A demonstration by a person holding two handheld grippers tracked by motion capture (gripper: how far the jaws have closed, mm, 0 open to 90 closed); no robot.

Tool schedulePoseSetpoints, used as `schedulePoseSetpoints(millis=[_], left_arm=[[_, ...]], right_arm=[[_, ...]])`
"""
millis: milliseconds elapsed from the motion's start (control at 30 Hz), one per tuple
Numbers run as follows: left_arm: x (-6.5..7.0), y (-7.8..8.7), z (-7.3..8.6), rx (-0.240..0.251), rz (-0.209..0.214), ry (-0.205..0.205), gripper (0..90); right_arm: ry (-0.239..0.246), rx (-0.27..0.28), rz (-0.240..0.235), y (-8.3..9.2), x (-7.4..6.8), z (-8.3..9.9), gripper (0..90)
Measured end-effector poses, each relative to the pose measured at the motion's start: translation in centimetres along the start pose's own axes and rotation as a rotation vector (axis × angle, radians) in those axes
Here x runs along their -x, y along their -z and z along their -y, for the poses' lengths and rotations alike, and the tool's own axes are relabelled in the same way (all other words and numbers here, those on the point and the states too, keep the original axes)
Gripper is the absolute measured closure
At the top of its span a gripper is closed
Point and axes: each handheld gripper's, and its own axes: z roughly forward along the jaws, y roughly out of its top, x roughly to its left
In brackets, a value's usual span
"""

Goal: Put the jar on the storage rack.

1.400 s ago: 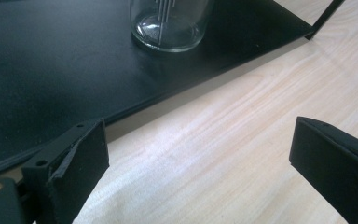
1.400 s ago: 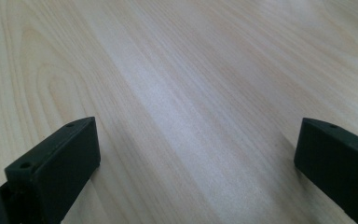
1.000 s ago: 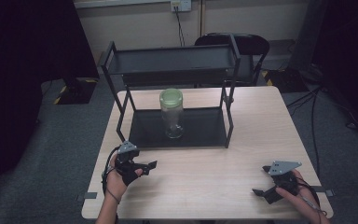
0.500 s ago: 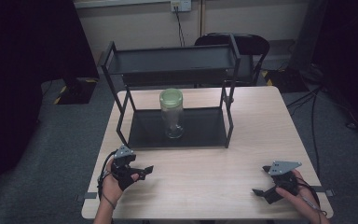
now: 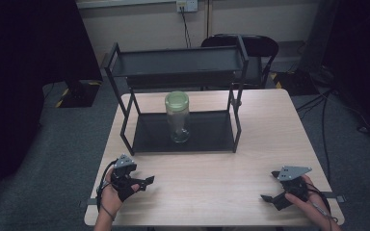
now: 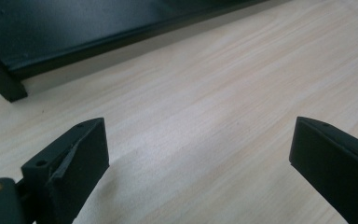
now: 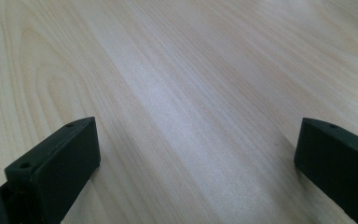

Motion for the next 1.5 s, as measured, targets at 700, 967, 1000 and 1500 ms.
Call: schedulePoseSetpoints(millis=[700, 967, 1000, 1500], left_arm=[[-0.7, 1.1, 2.2, -0.008, -0.027, 0.009, 4.1], [-0.8, 1.4, 2.9, -0.015, -0.038, 0.006, 4.1], [-0.8, 1.4, 3.0, -0.018, -0.040, 0.005, 4.1], [-0.4, 2.2, 3.9, -0.091, -0.107, -0.097, 3.4]], right_arm=[[-0.001, 0.000, 0.001, 0.0, 0.0, 0.0, 0.0], [-0.001, 0.000, 0.001, 0.0, 0.0, 0.0, 0.0], [-0.001, 0.000, 0.002, 0.0, 0.0, 0.0, 0.0], [-0.002, 0.000, 0.004, 0.0, 0.0, 0.0, 0.0]])
